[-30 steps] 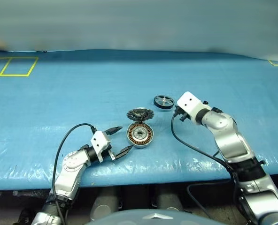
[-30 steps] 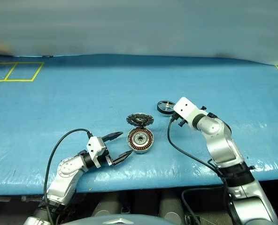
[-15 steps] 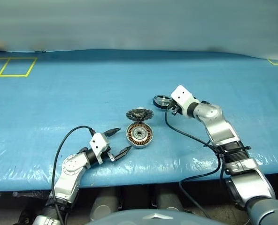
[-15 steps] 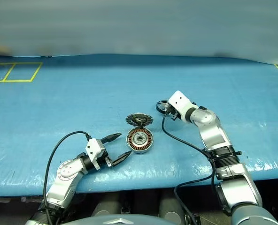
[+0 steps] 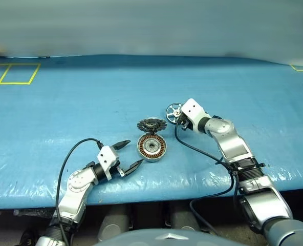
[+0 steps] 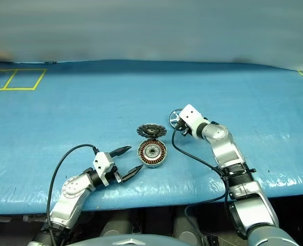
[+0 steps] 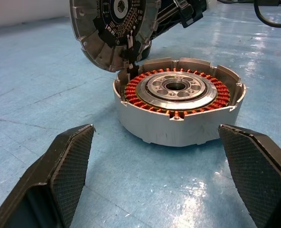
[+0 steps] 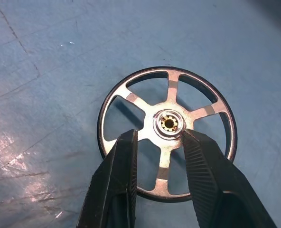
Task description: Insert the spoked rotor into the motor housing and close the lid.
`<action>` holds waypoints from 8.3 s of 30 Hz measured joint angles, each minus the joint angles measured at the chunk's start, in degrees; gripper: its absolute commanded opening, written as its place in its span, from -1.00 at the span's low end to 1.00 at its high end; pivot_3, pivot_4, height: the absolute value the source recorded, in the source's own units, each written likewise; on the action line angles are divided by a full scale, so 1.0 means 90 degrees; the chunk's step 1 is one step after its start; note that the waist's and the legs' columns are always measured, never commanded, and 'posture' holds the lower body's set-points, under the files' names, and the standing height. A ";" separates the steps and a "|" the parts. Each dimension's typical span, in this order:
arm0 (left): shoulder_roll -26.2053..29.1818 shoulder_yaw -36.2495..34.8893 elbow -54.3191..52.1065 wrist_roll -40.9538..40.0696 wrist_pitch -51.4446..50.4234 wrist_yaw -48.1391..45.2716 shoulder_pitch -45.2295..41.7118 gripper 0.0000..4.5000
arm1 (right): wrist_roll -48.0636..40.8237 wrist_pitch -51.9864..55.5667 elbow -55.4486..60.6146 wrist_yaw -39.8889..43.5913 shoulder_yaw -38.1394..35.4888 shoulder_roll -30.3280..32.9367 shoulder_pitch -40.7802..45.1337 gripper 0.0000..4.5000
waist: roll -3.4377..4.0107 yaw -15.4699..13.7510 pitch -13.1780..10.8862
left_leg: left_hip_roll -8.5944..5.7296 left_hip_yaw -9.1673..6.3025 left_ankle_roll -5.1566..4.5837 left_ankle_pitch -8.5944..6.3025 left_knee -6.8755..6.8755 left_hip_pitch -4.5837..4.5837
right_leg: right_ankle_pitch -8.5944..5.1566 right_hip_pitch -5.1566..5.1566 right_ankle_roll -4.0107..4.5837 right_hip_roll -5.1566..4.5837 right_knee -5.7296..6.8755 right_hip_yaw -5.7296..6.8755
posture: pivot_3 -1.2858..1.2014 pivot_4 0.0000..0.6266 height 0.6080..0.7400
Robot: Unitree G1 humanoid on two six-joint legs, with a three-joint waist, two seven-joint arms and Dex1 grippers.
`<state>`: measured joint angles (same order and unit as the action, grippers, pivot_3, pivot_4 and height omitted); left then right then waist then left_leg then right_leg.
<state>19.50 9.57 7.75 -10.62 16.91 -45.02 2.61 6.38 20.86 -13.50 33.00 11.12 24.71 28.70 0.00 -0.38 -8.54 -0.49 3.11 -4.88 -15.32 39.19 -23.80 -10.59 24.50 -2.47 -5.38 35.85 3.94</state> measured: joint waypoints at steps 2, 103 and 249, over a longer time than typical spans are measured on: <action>0.0010 0.0000 -0.0001 0.0049 0.0000 0.0000 0.0005 1.00 | 0.0006 0.0070 0.0096 -0.0051 0.0002 -0.0001 -0.0080 -0.31 | 0.0000 0.0015 0.0000 | 0.0000 0.0000 0.0000 0.0000 0.0001 0.0002 | 0.0001 -0.0001 0.0000 -0.0009 0.0000 -0.0001 | 0.03 -0.52 1.00; -0.0118 0.0014 0.0148 -0.0076 -0.0003 -0.0304 -0.0106 1.00 | -0.4374 0.1964 0.4051 -0.0179 -0.0837 -0.0929 -0.3653 -0.74 | 0.0014 -0.0051 -0.0005 | 0.0005 -0.0004 -0.0005 -0.0007 0.0002 -0.0002 | -0.0011 0.0004 -0.0018 -0.0018 -0.0005 -0.0001 | 0.03 -0.52 1.00; 0.0172 -0.0457 -0.0018 -0.0211 0.0108 -0.0152 0.0129 1.00 | -0.2608 0.1157 0.3379 -0.0303 0.0345 -0.1052 -0.2591 0.99 | -0.0005 0.0079 0.0011 | 0.0009 0.0001 0.0007 -0.0016 -0.0001 0.0005 | -0.0002 0.0008 0.0001 -0.0023 -0.0004 0.0004 | 0.03 -0.52 1.00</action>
<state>21.05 5.45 7.59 -12.52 17.89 -46.39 3.77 -17.09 31.27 16.91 30.27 14.22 15.24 5.38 -0.04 0.34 -8.44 -0.42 3.12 -4.82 -15.47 39.18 -23.76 -10.61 24.57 -2.47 -5.58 35.81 3.98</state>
